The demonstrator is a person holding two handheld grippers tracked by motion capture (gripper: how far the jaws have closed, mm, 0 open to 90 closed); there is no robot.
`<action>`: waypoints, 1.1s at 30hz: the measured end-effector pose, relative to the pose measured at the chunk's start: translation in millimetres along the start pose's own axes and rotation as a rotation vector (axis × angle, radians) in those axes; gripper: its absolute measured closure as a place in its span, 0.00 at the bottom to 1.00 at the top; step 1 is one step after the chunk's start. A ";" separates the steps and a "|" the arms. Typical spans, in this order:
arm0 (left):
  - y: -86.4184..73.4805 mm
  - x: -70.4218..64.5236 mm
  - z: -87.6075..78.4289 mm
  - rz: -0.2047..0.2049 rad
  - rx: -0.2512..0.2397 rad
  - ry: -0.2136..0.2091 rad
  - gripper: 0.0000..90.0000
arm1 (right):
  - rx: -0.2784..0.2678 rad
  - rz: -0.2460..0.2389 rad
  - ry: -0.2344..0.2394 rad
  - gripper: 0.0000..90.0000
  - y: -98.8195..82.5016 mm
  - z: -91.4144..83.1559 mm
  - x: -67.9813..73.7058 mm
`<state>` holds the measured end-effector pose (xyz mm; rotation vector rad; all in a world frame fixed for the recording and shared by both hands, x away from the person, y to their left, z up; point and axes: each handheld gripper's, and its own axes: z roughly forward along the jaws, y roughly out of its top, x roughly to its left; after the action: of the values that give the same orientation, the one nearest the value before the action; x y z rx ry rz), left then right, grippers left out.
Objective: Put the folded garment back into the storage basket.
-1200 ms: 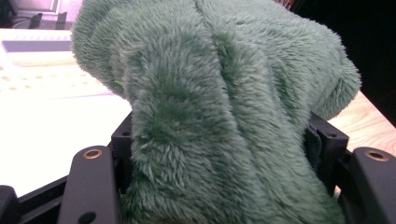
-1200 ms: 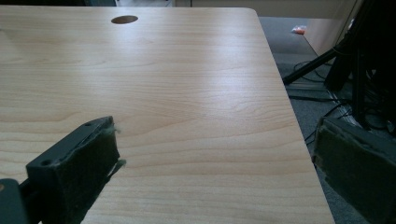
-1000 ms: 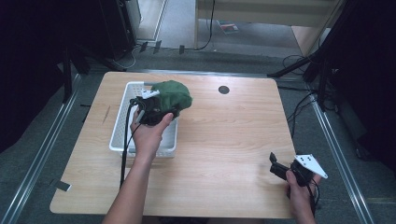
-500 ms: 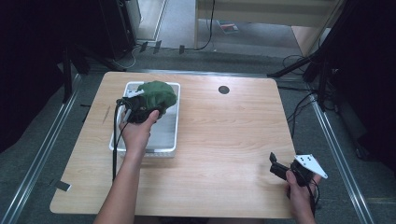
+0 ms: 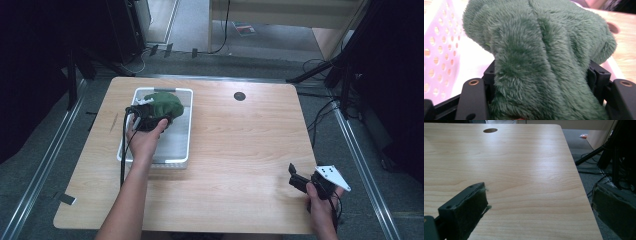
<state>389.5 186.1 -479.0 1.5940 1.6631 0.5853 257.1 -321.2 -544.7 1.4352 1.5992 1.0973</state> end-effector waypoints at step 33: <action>6.7 -1.2 -4.9 0.010 0.128 0.034 0.02 | -0.001 0.003 0.001 0.01 0.0 -0.1 -0.2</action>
<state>389.9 186.6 -470.7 1.6923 1.7494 0.5231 257.0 -321.4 -544.7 1.4368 1.5970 1.1003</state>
